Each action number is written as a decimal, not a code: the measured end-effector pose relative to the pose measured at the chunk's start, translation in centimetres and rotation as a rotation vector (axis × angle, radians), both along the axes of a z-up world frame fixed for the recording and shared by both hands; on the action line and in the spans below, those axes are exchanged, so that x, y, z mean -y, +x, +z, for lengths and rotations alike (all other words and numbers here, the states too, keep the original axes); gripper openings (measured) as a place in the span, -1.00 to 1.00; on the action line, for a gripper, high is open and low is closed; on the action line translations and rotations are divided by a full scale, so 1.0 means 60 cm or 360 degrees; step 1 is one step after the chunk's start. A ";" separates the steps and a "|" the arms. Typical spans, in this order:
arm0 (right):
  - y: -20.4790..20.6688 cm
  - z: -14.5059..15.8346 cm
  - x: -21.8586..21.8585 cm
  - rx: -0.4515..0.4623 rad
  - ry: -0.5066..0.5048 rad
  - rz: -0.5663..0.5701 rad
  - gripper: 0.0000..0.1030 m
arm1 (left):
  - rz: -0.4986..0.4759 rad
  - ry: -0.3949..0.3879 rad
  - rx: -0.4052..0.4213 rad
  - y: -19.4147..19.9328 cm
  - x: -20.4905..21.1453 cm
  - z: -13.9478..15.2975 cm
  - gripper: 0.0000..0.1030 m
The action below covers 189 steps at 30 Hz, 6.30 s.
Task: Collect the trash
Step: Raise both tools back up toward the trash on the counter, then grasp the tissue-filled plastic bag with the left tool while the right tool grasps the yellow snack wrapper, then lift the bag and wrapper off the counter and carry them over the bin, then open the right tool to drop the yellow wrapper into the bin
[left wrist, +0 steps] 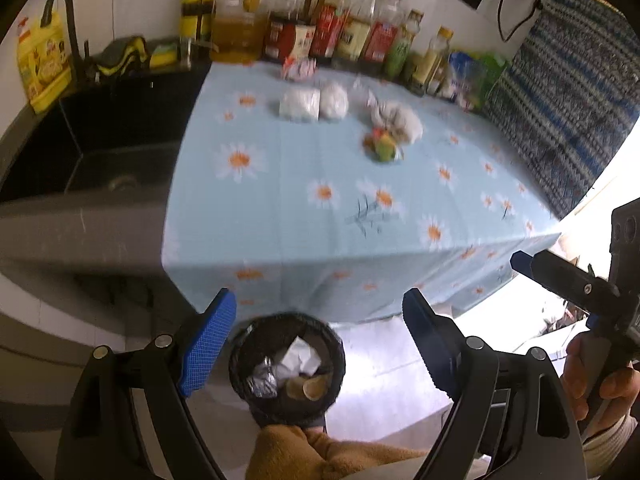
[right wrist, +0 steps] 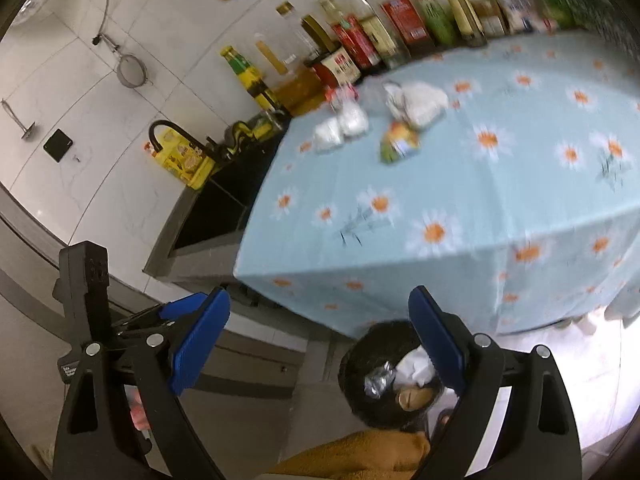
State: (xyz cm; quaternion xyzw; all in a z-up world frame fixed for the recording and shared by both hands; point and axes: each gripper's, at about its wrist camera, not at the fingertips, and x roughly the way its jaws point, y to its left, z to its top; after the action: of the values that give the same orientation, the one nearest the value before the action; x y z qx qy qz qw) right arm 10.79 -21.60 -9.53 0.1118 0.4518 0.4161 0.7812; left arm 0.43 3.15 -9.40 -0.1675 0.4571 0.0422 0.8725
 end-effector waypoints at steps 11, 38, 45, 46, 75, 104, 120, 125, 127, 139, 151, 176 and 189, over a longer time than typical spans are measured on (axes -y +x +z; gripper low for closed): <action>0.028 0.056 -0.038 0.0074 -0.0066 -0.0142 0.74 | -0.0098 -0.0054 0.0146 0.058 -0.058 0.044 0.61; 0.207 -0.032 -0.117 0.0076 -0.0328 -0.0087 0.74 | 0.0014 0.0028 0.0008 0.268 -0.116 -0.019 0.61; 0.261 -0.070 -0.150 0.0104 -0.0383 -0.0052 0.74 | 0.0029 0.0087 -0.0085 0.342 -0.118 -0.057 0.61; 0.265 -0.073 -0.152 0.0102 -0.0389 -0.0049 0.74 | 0.0028 0.0091 -0.0093 0.348 -0.118 -0.061 0.61; 0.318 -0.126 -0.180 0.0105 -0.0390 0.0003 0.35 | 0.0093 0.0173 -0.0233 0.474 -0.147 -0.132 0.48; 0.272 -0.094 -0.157 0.0116 -0.0257 -0.0041 -0.05 | 0.0013 0.0237 -0.0135 0.422 -0.126 -0.091 -0.03; 0.184 -0.039 -0.139 0.0197 -0.0197 -0.0109 -0.05 | -0.0018 0.0234 -0.0036 0.318 -0.107 -0.053 -0.03; 0.148 -0.025 -0.136 0.0252 -0.0188 -0.0122 -0.05 | -0.0031 0.0229 -0.0013 0.279 -0.098 -0.045 -0.03; 0.135 -0.020 -0.134 0.0263 -0.0178 -0.0126 -0.05 | -0.0033 0.0222 -0.0004 0.261 -0.095 -0.043 -0.03; 0.043 -0.010 -0.126 0.0291 -0.0147 -0.0163 -0.05 | -0.0073 0.0160 0.0021 0.149 -0.070 -0.048 -0.03; -0.038 -0.038 -0.122 0.0184 -0.0174 -0.0182 -0.05 | -0.0122 0.0037 -0.0032 0.047 -0.048 -0.099 -0.03; -0.074 -0.208 -0.101 -0.0229 -0.0397 -0.0107 -0.05 | -0.0112 -0.0120 -0.0387 -0.018 -0.025 -0.250 -0.03; -0.064 -0.311 -0.103 -0.0388 -0.0500 -0.0101 -0.05 | -0.0111 -0.0138 -0.0552 -0.012 -0.020 -0.333 -0.03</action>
State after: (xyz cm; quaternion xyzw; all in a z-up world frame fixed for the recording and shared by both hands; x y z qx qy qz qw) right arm 6.93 -15.44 -28.16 0.0520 0.5986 0.2991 0.7413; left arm -0.31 4.34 -29.39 -0.1792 0.6077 0.0206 0.7734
